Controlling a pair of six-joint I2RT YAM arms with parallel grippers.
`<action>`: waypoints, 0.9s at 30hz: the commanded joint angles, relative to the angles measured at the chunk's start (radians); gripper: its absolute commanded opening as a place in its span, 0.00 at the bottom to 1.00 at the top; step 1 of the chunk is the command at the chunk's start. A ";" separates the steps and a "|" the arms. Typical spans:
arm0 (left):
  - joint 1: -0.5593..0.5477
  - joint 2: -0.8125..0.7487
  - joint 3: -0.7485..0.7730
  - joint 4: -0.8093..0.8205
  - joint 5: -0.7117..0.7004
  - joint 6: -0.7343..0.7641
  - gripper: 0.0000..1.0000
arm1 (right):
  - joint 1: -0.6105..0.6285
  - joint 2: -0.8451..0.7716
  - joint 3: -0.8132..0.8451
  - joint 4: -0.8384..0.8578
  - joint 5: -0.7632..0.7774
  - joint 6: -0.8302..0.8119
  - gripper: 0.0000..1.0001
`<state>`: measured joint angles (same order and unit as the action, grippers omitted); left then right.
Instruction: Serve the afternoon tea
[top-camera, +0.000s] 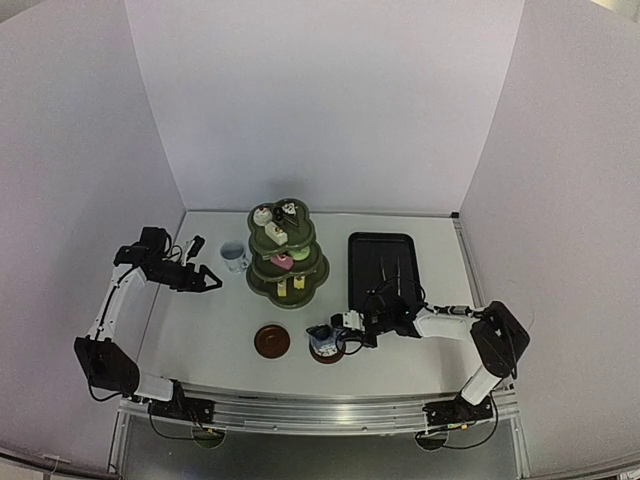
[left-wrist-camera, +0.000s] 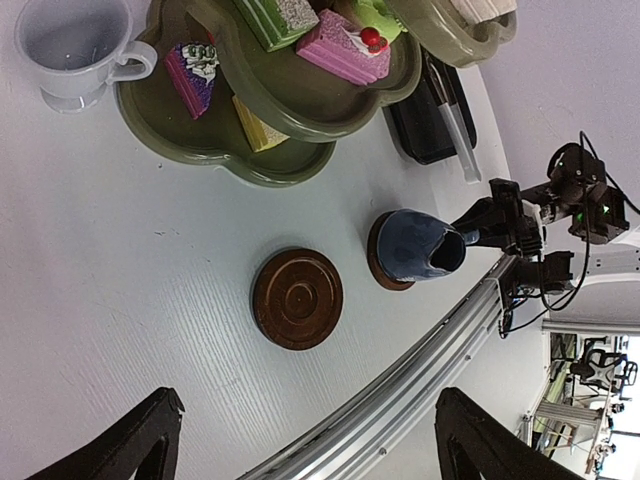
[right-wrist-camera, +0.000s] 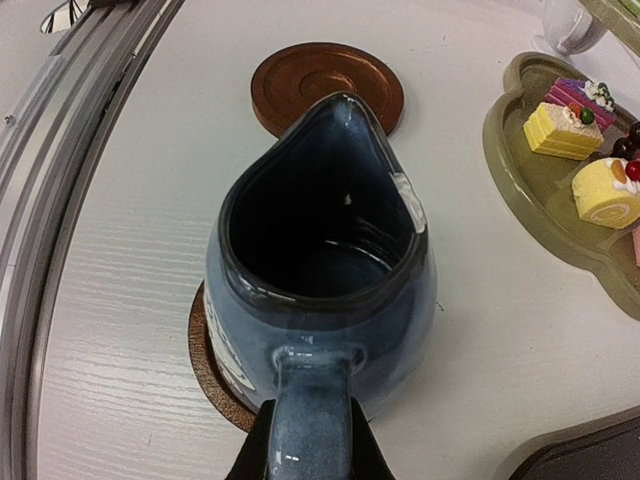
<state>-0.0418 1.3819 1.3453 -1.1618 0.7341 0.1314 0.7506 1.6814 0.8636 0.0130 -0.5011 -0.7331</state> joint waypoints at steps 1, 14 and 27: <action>0.006 0.014 0.025 -0.001 0.012 0.017 0.88 | -0.003 -0.041 -0.022 0.075 -0.039 0.004 0.00; 0.006 0.030 0.033 0.005 -0.001 0.021 0.88 | -0.001 -0.035 -0.090 0.081 -0.041 -0.035 0.04; 0.007 0.045 0.038 0.006 -0.007 0.026 0.88 | -0.002 -0.027 -0.118 0.081 -0.012 -0.046 0.13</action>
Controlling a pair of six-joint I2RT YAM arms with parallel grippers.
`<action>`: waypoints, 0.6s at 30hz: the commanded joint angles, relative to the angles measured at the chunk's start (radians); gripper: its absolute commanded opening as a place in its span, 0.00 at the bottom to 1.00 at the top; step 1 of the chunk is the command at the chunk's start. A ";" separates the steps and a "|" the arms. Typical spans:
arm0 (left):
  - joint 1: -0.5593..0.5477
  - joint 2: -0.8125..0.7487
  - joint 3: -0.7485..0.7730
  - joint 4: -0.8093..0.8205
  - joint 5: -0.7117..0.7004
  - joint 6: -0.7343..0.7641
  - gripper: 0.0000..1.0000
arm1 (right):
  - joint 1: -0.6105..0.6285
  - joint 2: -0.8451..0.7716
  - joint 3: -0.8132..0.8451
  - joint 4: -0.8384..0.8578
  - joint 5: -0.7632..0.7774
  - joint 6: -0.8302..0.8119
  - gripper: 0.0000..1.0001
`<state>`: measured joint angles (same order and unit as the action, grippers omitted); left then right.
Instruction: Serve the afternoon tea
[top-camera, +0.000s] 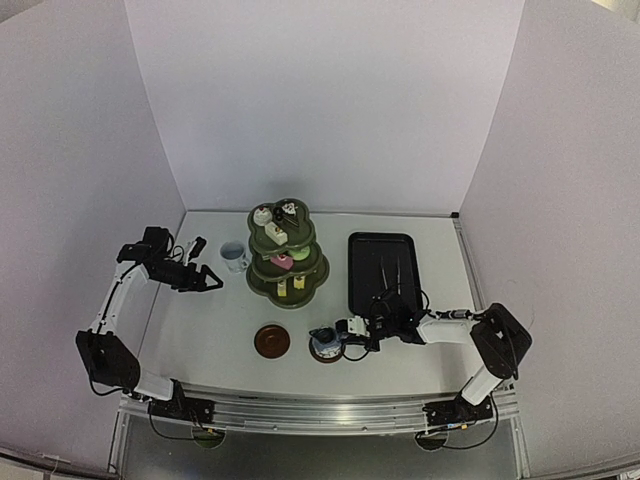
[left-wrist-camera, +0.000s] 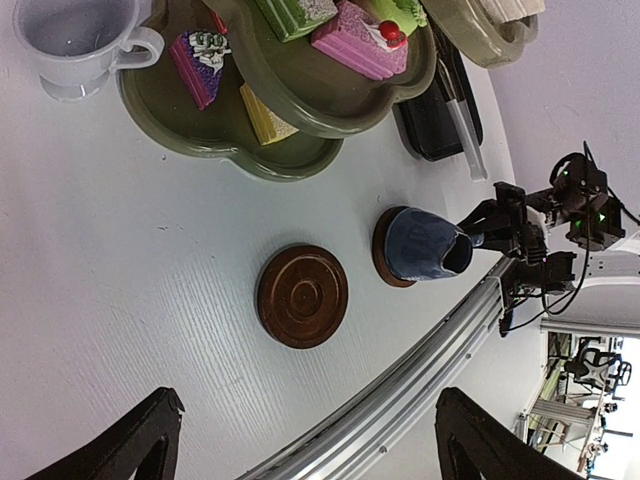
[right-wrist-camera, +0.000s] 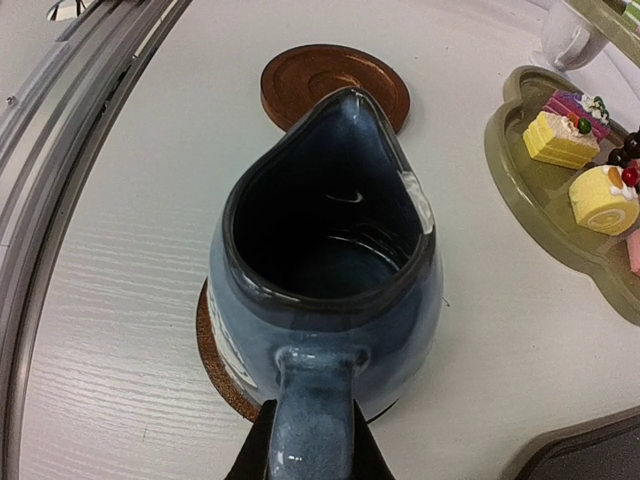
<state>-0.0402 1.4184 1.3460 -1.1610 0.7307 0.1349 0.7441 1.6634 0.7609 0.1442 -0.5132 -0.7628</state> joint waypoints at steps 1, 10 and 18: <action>0.005 0.008 0.038 0.005 -0.004 0.022 0.88 | 0.005 -0.007 -0.014 -0.051 0.001 -0.014 0.13; 0.005 0.008 0.041 0.006 -0.002 0.023 0.88 | 0.005 0.036 0.016 -0.049 -0.022 0.013 0.19; 0.005 0.007 0.037 0.007 -0.002 0.027 0.88 | 0.005 0.047 0.025 -0.049 -0.033 0.034 0.31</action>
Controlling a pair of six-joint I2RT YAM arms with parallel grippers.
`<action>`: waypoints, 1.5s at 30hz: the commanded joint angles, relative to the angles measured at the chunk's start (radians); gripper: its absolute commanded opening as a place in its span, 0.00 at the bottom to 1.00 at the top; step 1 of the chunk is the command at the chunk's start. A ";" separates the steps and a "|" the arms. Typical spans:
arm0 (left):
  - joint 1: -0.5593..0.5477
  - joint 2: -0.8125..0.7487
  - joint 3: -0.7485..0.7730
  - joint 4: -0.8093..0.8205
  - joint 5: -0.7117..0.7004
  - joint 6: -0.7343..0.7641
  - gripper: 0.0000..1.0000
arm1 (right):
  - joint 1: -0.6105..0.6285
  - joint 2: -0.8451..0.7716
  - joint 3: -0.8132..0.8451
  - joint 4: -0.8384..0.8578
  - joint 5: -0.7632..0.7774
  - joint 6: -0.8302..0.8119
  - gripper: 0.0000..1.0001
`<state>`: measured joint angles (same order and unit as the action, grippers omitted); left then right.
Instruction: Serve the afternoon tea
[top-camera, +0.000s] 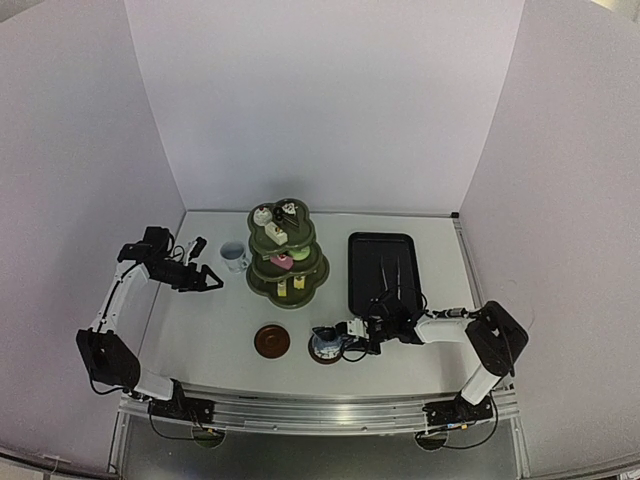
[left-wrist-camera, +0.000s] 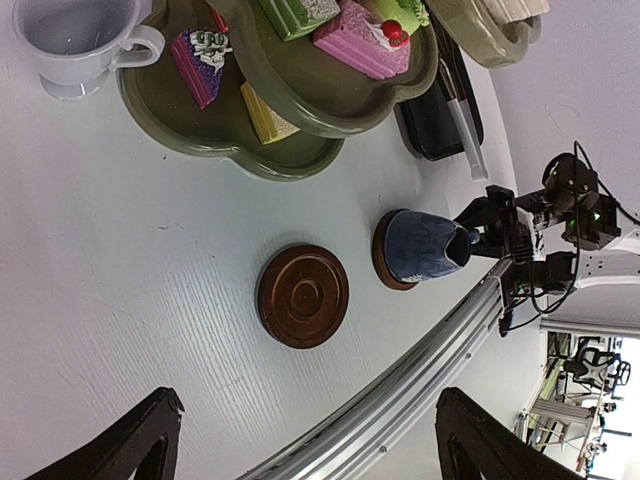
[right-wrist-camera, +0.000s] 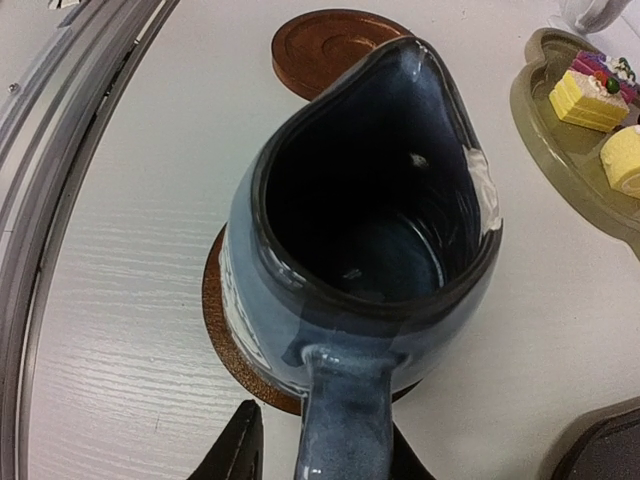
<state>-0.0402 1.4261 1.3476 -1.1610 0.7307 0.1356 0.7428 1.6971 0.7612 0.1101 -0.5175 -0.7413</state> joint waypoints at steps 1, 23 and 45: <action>0.005 0.000 0.037 0.006 -0.002 0.027 0.88 | 0.006 0.012 0.027 -0.016 -0.030 0.013 0.31; 0.005 -0.006 0.029 0.013 0.000 0.029 0.88 | 0.009 -0.023 0.041 -0.013 0.104 -0.093 0.22; 0.005 0.402 0.497 -0.019 -0.493 0.152 0.88 | 0.009 -0.257 0.012 -0.068 0.173 0.113 0.96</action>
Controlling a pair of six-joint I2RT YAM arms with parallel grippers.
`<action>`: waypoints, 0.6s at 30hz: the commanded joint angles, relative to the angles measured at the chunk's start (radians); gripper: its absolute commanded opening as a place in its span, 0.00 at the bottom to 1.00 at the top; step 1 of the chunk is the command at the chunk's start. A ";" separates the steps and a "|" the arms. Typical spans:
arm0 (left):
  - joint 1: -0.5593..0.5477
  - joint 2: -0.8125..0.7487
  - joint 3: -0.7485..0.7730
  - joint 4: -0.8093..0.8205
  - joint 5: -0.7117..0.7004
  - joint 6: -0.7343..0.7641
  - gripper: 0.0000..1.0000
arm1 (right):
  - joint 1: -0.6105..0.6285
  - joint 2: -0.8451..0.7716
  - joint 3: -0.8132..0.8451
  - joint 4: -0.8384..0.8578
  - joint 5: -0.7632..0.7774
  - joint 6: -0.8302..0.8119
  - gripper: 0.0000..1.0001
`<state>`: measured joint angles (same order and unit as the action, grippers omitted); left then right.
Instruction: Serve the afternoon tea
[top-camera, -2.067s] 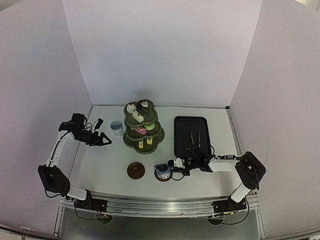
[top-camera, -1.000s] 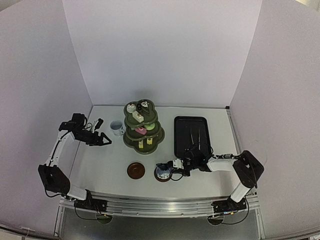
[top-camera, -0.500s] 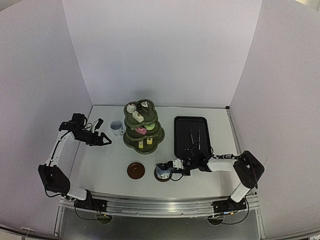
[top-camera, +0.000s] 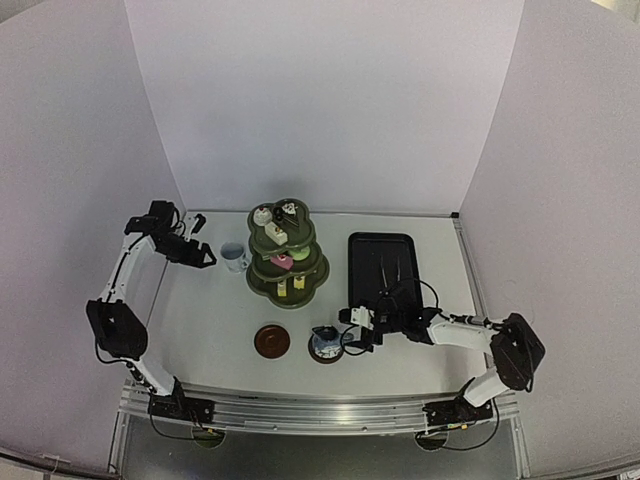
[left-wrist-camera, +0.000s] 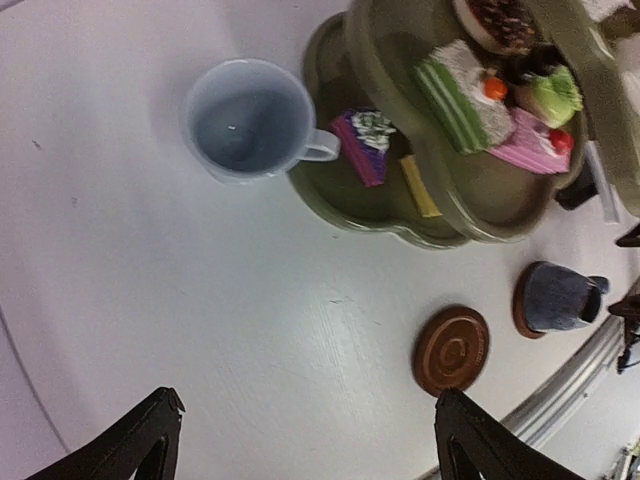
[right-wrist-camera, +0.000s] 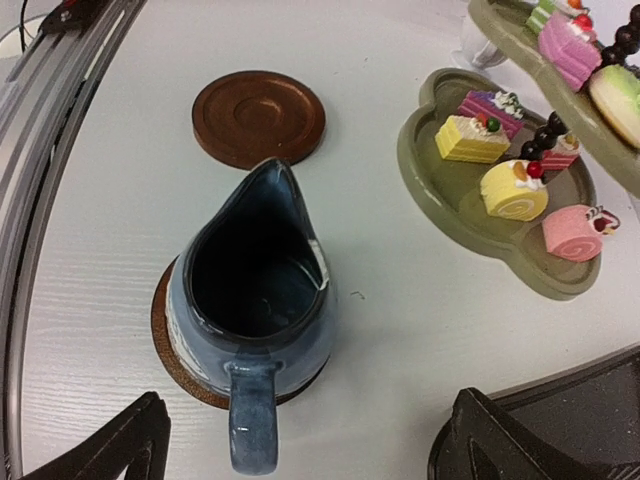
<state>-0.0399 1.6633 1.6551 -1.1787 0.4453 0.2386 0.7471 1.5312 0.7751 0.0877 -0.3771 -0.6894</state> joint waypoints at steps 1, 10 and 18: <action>0.004 0.216 0.246 -0.007 -0.224 0.054 0.88 | 0.005 -0.108 0.002 -0.069 0.040 0.070 0.96; -0.029 0.542 0.587 -0.038 -0.246 0.183 0.85 | 0.005 -0.263 0.052 -0.213 0.147 0.303 0.96; -0.075 0.666 0.671 0.022 -0.277 0.215 0.79 | 0.005 -0.345 0.048 -0.215 0.191 0.425 0.96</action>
<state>-0.0897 2.2942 2.2577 -1.1850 0.1949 0.4177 0.7471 1.2168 0.7850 -0.1042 -0.2214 -0.3638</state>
